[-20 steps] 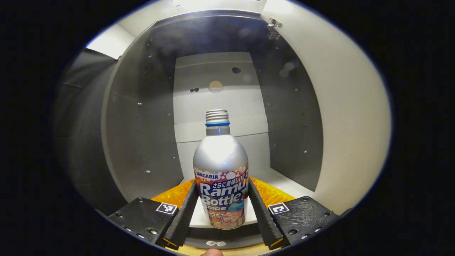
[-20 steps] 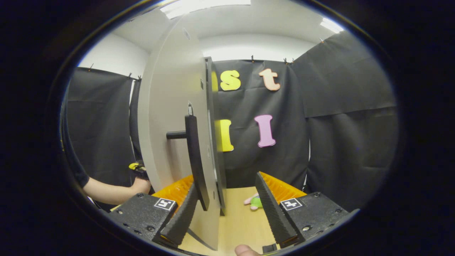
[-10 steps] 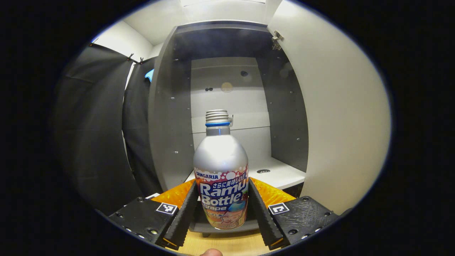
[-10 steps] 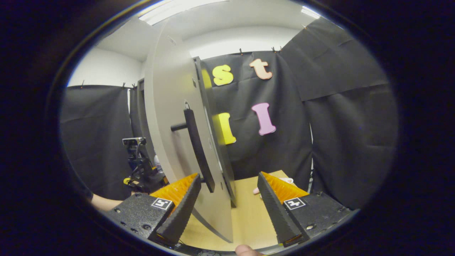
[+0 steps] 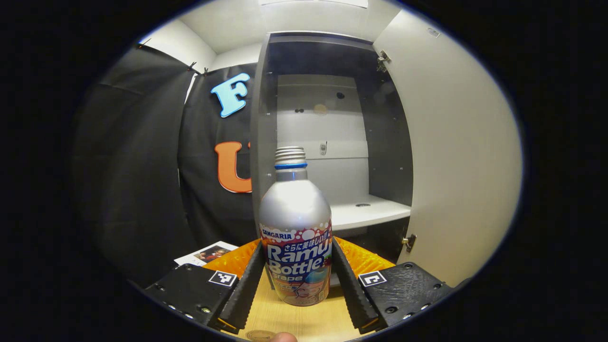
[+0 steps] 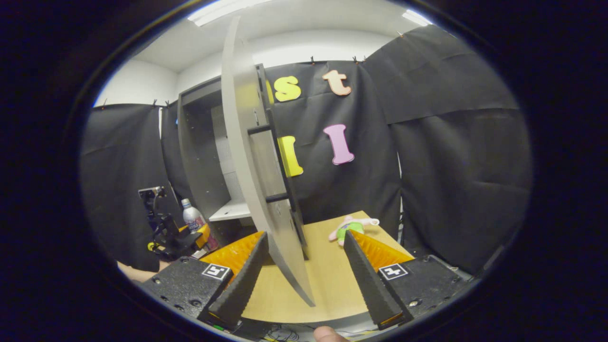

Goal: Open the cabinet door with the right hand, grasp the bottle in the cabinet with the left hand and place it on the coaster, then close the cabinet door with the right hand.

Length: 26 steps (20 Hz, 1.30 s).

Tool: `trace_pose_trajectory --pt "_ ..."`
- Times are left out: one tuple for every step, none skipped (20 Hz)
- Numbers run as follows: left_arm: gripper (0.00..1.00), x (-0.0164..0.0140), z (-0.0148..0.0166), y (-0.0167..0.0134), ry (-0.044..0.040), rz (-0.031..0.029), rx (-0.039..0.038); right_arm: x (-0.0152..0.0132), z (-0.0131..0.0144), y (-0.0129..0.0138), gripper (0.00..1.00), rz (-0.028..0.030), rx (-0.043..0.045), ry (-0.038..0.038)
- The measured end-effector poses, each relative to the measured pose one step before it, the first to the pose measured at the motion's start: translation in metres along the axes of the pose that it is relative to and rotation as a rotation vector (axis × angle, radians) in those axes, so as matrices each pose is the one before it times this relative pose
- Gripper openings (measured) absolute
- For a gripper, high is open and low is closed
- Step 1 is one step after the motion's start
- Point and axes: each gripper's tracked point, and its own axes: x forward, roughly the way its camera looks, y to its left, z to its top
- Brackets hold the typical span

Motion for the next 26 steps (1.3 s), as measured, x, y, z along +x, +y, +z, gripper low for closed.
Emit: trace_pose_trajectory --pt "0.78 -0.00997 -0.01697 0.00269 0.02144 0.00327 0.00891 0.00028 -0.00494 0.00117 0.99 -0.00131 0.00569 0.01144" --pt "0.78 -0.00573 -0.0163 0.00517 0.02069 0.00906 0.00443 0.00078 -0.00783 -0.00184 0.99 -0.00292 0.00078 0.0242" --pt "0.78 -0.00724 -0.01571 0.00189 0.01699 0.00909 -0.00577 0.00031 -0.0061 0.00172 0.99 0.00431 -0.00395 0.02635" --pt "0.78 -0.00671 -0.01347 0.00282 0.01144 0.00911 -0.01304 -0.00105 -0.00287 0.0016 0.99 0.00435 -0.01228 0.01293" --pt "0.78 -0.00855 -0.0139 0.0025 0.01292 0.01049 -0.01289 -0.00078 -0.00026 0.00066 0.99 0.00425 -0.01992 0.00537" --pt "0.78 -0.00606 -0.01256 0.0029 0.00865 0.00874 -0.00849 -0.00221 -0.00117 0.0001 0.99 0.00554 -0.02111 -0.00202" --pt "0.78 -0.00512 -0.01355 0.00436 0.01259 0.01494 -0.00364 0.00091 -0.00237 -0.00107 0.99 0.00219 -0.01798 0.01155" --pt "0.78 -0.00472 -0.01399 0.00291 0.00742 0.00975 -0.00678 0.00161 -0.0077 0.00254 0.98 0.02444 -0.00827 0.02098" --pt "0.78 -0.00345 -0.01262 0.00391 -0.00238 0.0205 0.00465 0.00068 -0.00386 0.006 0.99 0.02759 -0.00033 0.01139" --pt "0.78 -0.00172 -0.01269 0.004 -0.01109 0.01346 0.01119 -0.00038 -0.0032 -0.00025 0.99 0.00929 -0.00246 0.01234" --pt "0.78 -0.00104 -0.0171 -0.002 0.01437 -0.00786 0.01072 0.00051 -0.00425 0.00025 0.99 0.00549 -0.00983 0.01698" --pt "0.78 -0.00352 -0.01455 0.00107 0.00183 0.01442 0.01699 -0.00042 -0.00555 0.00387 0.99 0.01169 -0.01587 0.0146" --pt "0.78 -0.00278 -0.00737 0.00378 -0.01128 0.01362 0.01151 0.00133 -0.00399 0.00391 0.99 0.00979 -0.02134 0.01493" --pt "0.78 0.00123 -0.00499 0.00212 -0.0214 0.01391 0.00567 0.00019 -0.00317 0.00221 0.99 0.00744 -0.02746 0.01108" --pt "0.78 0.0029 -0.00603 0.00404 -0.01541 0.01764 0.00897 -0.0002 -0.00205 0.00238 0.99 0.00731 -0.02878 0.00679" --pt "0.78 0.00267 -0.00699 0.00478 -0.0045 0.0158 0.00328 -0.00009 -0.00343 0.00377 0.99 0.00839 -0.0267 0.00775" --pt "0.78 0.0019 -0.00503 0.00666 -0.00872 0.02004 -0.00369 0.0001 -0.00215 0.00199 0.99 0.0039 -0.02372 0.00496" --pt "0.78 0.0035 -0.00535 0.0059 -0.00078 0.02083 -0.00522 -0.0003 -0.00301 0.00035 0.99 0.00224 -0.01666 0.00229" --pt "0.78 0.00444 -0.0082 0.00597 0.00583 0.0196 -0.00981 0.00076 -0.00286 0.00079 0.99 0.0068 -0.00767 0.00244" --pt "0.78 0.00517 -0.00723 0.00472 0.00953 0.01598 -0.00813 0.00172 -0.0032 0.00136 0.99 0.00583 -0.00245 0.00675" --pt "0.78 0.0036 -0.00762 0.0025 0.00885 0.01326 0.00608 0.00131 -0.00325 -0.00023 0.99 0.00143 -0.00071 0.00882" --pt "0.78 0.00299 -0.00443 0.00648 0.00122 0.02315 0.0175 0.00306 -0.00395 -0.00328 0.99 -0.00959 -0.00562 0.01645" --pt "0.78 0.00177 -0.00801 0.00292 0.01614 0.00882 -0.0017 0.00116 -0.00225 -0.00276 0.99 -0.01067 -0.00493 0.00942" --pt "0.79 -0.00064 -0.00493 -0.0005 0.01312 0.00642 -0.01204 0.00008 -0.00019 -0.00175 0.99 -0.01061 -0.00324 -0.00378" --pt "0.91 0.00327 0.00363 -0.0009 -0.01853 -0.00596 -0.01218 -0.00035 0.00347 -0.00319 0.99 -0.01585 -0.00421 -0.01359" --pt "0.81 -0.00164 0.00113 -0.00282 -0.00493 -0.00449 -0.00195 -0.0008 0.00317 -0.00438 0.99 -0.01459 -0.00235 -0.01453"
